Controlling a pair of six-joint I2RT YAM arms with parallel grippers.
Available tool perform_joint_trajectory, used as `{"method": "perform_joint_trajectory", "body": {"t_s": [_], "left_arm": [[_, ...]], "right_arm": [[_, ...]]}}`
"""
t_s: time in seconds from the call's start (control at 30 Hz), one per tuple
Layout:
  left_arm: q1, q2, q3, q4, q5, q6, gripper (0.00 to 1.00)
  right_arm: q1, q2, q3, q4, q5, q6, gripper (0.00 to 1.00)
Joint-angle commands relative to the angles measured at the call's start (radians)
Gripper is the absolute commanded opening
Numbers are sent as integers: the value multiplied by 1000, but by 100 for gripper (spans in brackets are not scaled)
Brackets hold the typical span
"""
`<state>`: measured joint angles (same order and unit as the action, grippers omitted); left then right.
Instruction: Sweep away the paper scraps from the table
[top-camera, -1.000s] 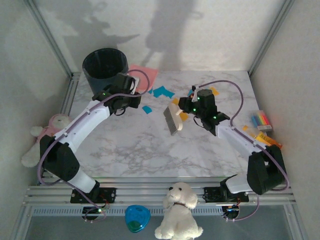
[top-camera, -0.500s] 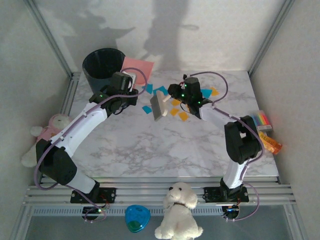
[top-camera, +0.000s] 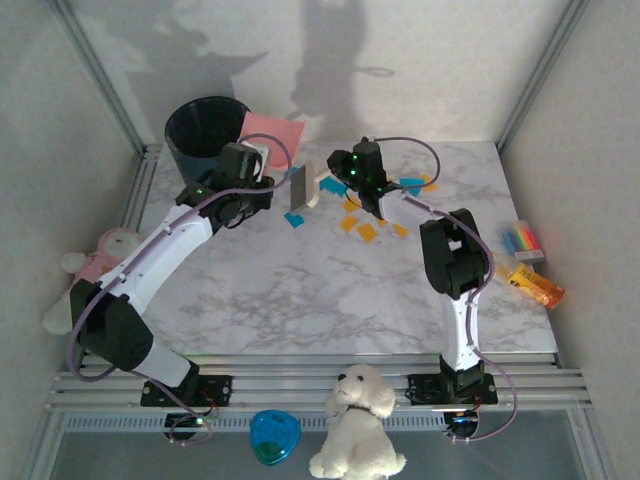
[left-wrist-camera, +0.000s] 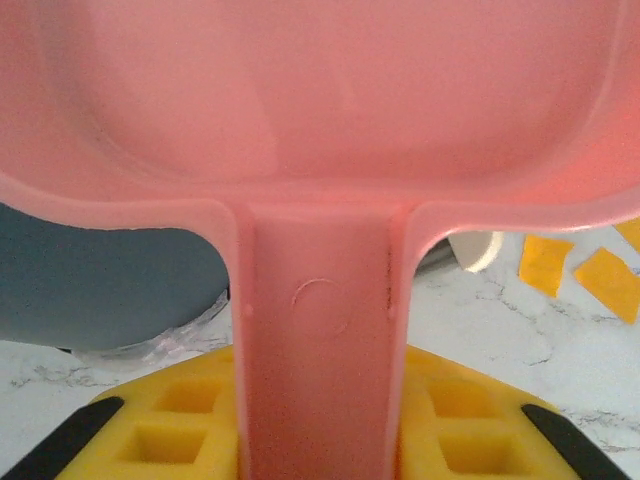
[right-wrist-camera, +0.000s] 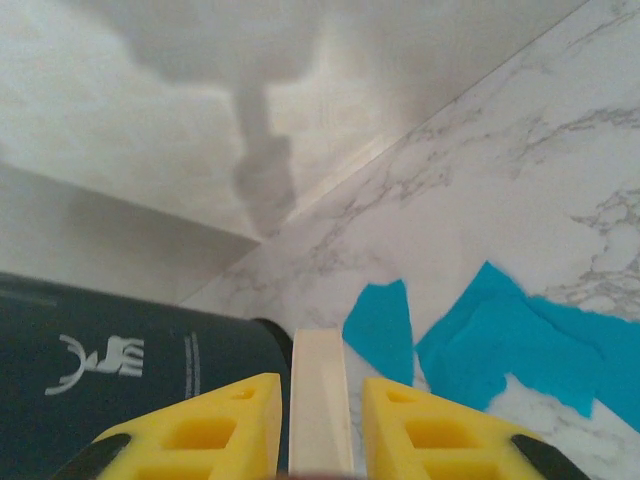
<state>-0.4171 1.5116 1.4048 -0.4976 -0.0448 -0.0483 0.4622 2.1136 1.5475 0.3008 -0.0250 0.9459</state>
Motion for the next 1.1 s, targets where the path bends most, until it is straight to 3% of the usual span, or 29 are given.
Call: {"method": "perform_joint_trajectory", "body": {"t_s": [0.0, 0.33, 0.5, 0.67, 1.07], "left_arm": [[10, -30, -4, 17, 5, 5, 0], [11, -18, 2, 1, 19, 14, 0], [11, -8, 6, -8, 24, 19, 0], [11, 9, 17, -22, 31, 18, 0], [12, 20, 23, -32, 27, 21, 0]], "right_arm": [[-4, 44, 93, 9, 50, 75, 0], [-6, 204, 338, -173, 107, 131, 0], [-7, 227, 371, -255, 157, 137, 0], [-6, 219, 343, -290, 140, 131, 0], [-5, 35, 79, -279, 195, 4, 0]]}}
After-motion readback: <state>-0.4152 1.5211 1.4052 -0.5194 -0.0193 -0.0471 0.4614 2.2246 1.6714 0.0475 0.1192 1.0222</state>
